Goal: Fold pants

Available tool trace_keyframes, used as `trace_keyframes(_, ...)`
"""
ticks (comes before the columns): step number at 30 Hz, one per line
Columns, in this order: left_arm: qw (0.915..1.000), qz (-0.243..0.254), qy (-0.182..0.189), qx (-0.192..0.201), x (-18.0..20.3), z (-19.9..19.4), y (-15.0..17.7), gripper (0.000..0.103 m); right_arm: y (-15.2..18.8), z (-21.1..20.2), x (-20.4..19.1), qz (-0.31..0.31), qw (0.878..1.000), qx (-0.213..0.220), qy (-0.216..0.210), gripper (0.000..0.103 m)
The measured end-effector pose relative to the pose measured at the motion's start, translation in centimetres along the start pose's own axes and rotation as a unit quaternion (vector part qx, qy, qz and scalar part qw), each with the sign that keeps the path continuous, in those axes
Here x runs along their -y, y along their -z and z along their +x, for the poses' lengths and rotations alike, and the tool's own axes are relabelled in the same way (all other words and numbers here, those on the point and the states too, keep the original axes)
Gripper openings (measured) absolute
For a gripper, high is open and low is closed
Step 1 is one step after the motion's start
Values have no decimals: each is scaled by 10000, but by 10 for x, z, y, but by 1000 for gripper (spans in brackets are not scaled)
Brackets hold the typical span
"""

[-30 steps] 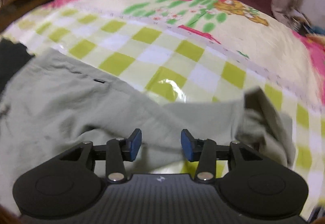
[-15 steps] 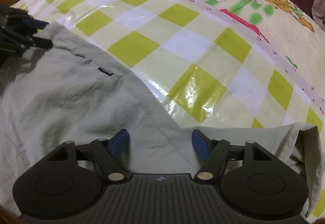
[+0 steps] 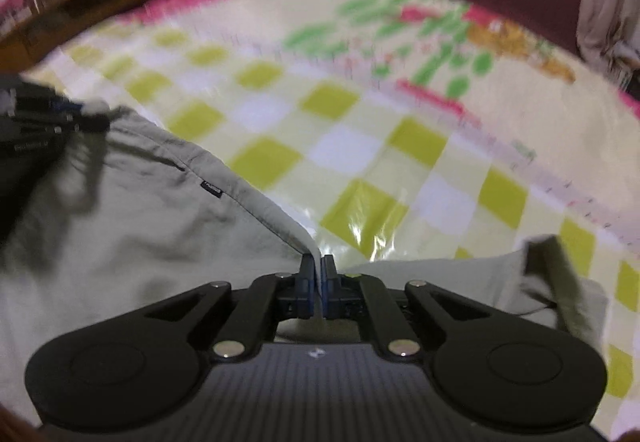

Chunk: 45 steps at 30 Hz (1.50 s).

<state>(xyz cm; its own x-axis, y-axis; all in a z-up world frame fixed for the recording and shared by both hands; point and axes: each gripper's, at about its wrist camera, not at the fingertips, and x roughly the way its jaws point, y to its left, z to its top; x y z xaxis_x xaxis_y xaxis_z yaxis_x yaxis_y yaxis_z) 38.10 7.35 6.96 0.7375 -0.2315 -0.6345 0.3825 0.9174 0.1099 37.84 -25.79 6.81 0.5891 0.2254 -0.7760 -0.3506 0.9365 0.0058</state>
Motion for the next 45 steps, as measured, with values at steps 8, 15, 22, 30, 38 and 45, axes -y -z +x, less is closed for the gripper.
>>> trace_keyframes(8,9977,-435,55,522,13,-162,96,21,99,-156,-74,-177,9949,876,-467,3)
trace_keyframes(15,9961,-803,-149,-324,33,-156,191,19,204,-107,-154,-245,9986,-347,-312,4)
trace_keyframes(22,9962,-871,-54,70,29,-169,194,20,186,-111,-174,-615,9975,-312,173,9)
trace_keyframes(30,9983,-411,376,160,34,-161,190,48,170,-137,-200,-1080,9929,97,489,26)
trace_keyframes(38,9978,-409,512,-107,39,-133,190,60,155,-92,-267,-2204,9750,276,16,36)
trace_keyframes(45,9972,-579,446,-147,33,-136,187,30,129,-46,-288,-2190,9752,274,-189,36)
